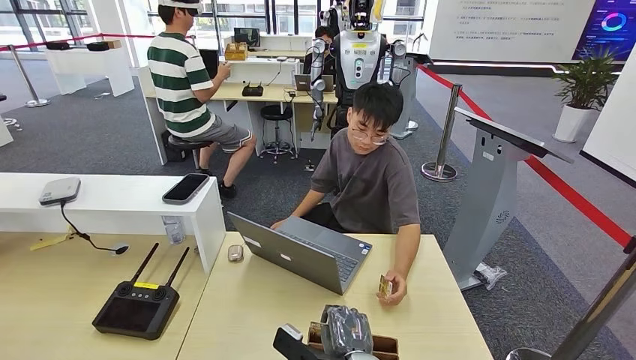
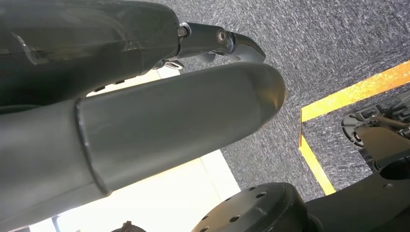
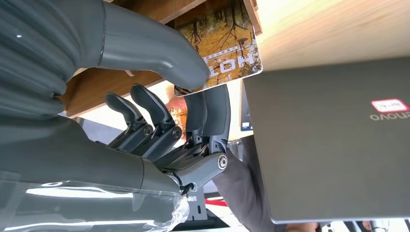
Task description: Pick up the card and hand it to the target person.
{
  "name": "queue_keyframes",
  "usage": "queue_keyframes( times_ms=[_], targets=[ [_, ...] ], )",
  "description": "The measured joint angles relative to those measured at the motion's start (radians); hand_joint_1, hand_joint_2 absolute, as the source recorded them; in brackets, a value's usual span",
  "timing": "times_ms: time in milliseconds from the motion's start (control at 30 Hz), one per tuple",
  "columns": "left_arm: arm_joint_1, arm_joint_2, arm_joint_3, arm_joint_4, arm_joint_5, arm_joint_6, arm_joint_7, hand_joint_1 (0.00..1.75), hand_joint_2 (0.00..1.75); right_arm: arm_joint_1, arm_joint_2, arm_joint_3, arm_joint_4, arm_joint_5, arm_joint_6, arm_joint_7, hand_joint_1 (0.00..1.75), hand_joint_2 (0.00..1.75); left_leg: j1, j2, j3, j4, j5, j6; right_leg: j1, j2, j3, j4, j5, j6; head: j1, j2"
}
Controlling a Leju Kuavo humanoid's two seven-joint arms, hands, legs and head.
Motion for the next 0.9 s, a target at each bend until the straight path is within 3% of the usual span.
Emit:
queue_keyframes(
  times_ms=[633, 900],
  targets=[
    [0.007, 0.0, 0.0, 0.0, 0.001, 0.004, -0.011, 0.0, 0.0, 0.0, -0.033, -0.039, -0.122, 0.004, -0.049, -0.003, 1.59, 1.75, 0.0, 0.0, 0.0, 0.0, 0.0, 0.0, 0.0, 0.0, 0.0, 0.0, 0.0, 0.0, 0.0, 0.0],
    [0.021, 0.001, 0.0, 0.0, 0.002, 0.007, -0.021, 0.0, 0.0, -0.002, -0.09, -0.099, -0.293, 0.035, -0.084, 0.024, 1.51, 1.75, 0.0, 0.0, 0.0, 0.0, 0.0, 0.0, 0.0, 0.0, 0.0, 0.0, 0.0, 0.0, 0.0, 0.0]
  ],
)
